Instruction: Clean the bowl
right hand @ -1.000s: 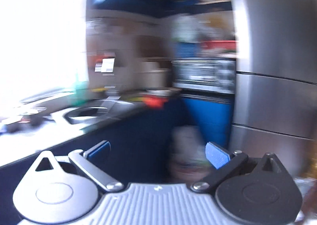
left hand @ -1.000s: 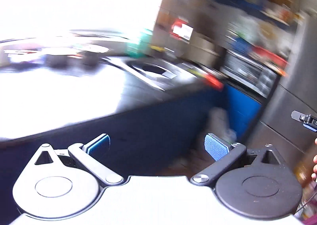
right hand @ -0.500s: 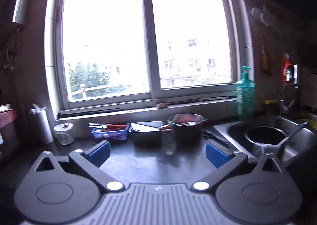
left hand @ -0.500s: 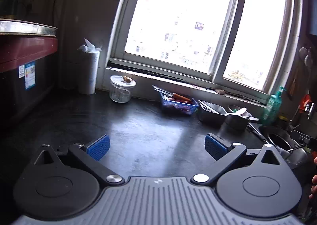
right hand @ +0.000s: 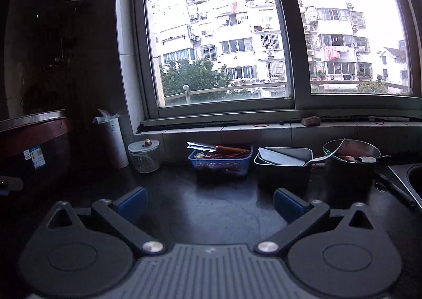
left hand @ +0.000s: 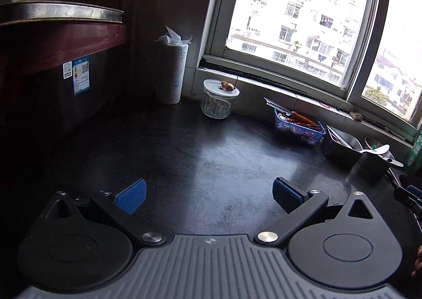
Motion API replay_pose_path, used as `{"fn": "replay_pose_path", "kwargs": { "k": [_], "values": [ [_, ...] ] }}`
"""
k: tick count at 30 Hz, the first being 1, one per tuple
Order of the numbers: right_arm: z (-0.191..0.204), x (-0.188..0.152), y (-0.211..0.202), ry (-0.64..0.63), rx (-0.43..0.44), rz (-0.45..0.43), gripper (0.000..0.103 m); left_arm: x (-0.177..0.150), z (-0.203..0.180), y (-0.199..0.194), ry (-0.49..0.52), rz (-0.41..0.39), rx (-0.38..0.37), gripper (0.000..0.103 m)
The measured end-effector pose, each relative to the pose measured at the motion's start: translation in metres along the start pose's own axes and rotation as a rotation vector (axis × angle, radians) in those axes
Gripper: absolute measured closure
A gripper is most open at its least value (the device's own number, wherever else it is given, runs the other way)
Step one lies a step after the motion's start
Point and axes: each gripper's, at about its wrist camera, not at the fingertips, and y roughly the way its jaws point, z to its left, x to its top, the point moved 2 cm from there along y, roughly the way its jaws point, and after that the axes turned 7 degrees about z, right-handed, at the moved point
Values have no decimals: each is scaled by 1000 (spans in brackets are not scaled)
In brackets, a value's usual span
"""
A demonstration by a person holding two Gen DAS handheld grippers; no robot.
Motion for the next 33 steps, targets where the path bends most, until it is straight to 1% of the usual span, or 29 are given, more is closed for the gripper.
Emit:
{"fn": "replay_pose_path", "kwargs": {
  "k": [3,6,11,16,19,23,27,30,33],
  "values": [
    [-3,-13,4,-34,47,26,0,-3,-7,13,6,35,8,0],
    [-5,-21,7,-57,84,39,0,-3,-13,23,-7,54,-13,0],
    [-8,-22,13,-47,80,43,0,0,-25,34,23,80,-59,0],
    [-12,-21,12,-25,13,45,0,4,-30,40,50,91,-121,0],
    [-12,-22,11,-19,-25,52,0,4,-24,45,47,100,-144,0],
    [-4,-24,7,-16,-104,72,0,5,-1,58,40,115,-160,0],
    [13,-25,7,5,-178,87,0,12,26,73,49,125,-196,0],
    [27,-23,14,38,-242,94,0,21,45,88,70,126,-179,0],
    [40,-21,31,85,-282,100,0,32,66,107,53,120,-180,0]
  ]
}}
